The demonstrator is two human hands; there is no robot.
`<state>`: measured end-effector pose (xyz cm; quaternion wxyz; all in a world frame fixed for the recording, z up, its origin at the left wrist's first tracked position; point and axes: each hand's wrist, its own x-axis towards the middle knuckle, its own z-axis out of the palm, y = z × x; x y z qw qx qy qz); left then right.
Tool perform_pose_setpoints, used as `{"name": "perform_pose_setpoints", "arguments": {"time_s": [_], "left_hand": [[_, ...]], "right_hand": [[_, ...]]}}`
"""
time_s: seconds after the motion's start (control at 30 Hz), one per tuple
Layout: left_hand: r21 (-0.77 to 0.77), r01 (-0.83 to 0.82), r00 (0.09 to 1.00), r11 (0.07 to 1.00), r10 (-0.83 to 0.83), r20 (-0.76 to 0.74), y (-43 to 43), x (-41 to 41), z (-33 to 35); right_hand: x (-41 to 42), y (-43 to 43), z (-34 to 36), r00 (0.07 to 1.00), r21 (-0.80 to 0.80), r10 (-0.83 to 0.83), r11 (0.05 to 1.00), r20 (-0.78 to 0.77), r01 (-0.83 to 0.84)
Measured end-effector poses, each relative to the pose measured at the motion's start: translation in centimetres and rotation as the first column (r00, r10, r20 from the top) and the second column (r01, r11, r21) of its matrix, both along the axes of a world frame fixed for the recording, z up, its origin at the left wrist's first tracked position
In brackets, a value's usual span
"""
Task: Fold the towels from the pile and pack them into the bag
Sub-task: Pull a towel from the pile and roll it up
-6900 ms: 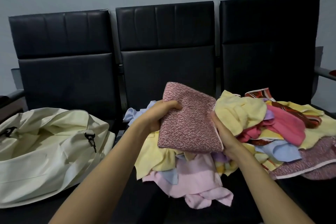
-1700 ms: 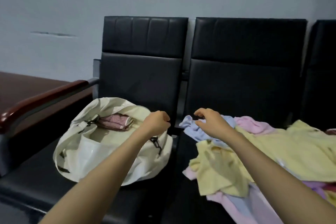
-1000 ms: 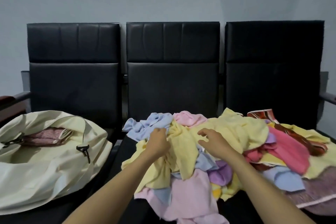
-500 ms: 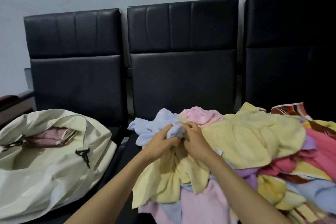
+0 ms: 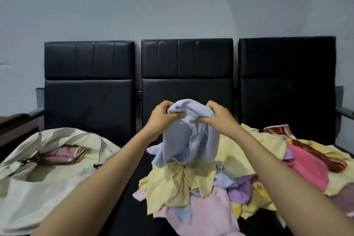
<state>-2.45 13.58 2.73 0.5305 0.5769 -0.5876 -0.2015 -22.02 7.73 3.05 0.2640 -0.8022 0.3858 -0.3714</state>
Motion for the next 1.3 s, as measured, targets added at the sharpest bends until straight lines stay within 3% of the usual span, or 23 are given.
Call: {"name": "perform_pose_setpoints", "arguments": {"time_s": [0.13,0.2,0.3,0.37,0.5,0.6,0.67,0.73,0.83,0.93,1.0,1.13,1.3], "left_hand": [[0.005,0.089,0.960,0.996,-0.085,-0.265,0.8,0.5,2.2],[0.056,0.123,0.937,0.991,-0.097,-0.335,1.1,0.6,2.5],[0.104,0.077,0.935,0.992,-0.035,-0.354,0.7,0.9,1.8],[0.125,0.006,0.942,0.992,0.036,-0.333,0.1,1.4,0.8],[0.095,-0.244,0.964,0.965,0.252,-0.079,-0.5,2.6,-1.4],[0.134,-0.206,0.943,0.969,0.233,-0.237,-1.1,2.8,-2.8],[0.132,-0.137,0.934,0.982,0.172,-0.313,-1.2,2.4,-3.0],[0.071,0.004,0.972,0.997,0.013,-0.235,-1.3,1.8,-2.8],[0.081,0.243,0.969,0.967,-0.245,0.026,-1.0,0.3,-1.7],[0.086,0.326,0.942,0.941,-0.332,0.054,-1.3,-0.4,-1.0],[0.079,0.293,0.952,0.953,-0.298,0.063,-1.6,-0.1,-1.2],[0.288,0.170,0.975,0.942,-0.203,0.090,-1.6,2.3,-3.0],[0.636,0.026,0.893,0.771,-0.305,0.332,-0.6,5.4,-6.5]], "right_hand": [[-0.4,0.8,2.3,0.979,0.021,0.038,0.999,0.201,-0.043],[-0.3,0.9,2.7,0.990,-0.004,-0.010,1.000,0.140,0.011],[0.5,0.9,2.2,0.994,0.008,-0.099,0.995,-0.041,0.099],[1.2,0.8,1.5,0.995,0.108,-0.095,0.989,-0.030,0.098],[1.1,0.3,0.6,0.990,0.143,-0.134,0.982,0.051,0.126],[0.4,-0.7,-0.1,0.975,0.058,-0.207,0.977,0.075,0.203],[-0.1,-2.0,-0.7,0.966,-0.013,-0.249,0.968,-0.064,0.249],[-0.2,-2.6,-1.1,0.980,0.092,-0.094,0.989,-0.176,0.112],[0.4,-1.5,-1.4,0.964,0.400,0.265,0.883,0.013,-0.248],[0.7,-1.5,-2.1,0.937,0.369,0.348,0.874,-0.023,-0.315],[0.6,-2.1,-2.6,0.967,0.246,0.251,0.940,-0.038,-0.235],[-1.1,-3.9,-2.8,0.972,0.067,-0.094,0.994,0.217,0.081],[-3.4,-5.1,-2.6,0.862,0.070,-0.320,0.945,0.393,0.319]]}}
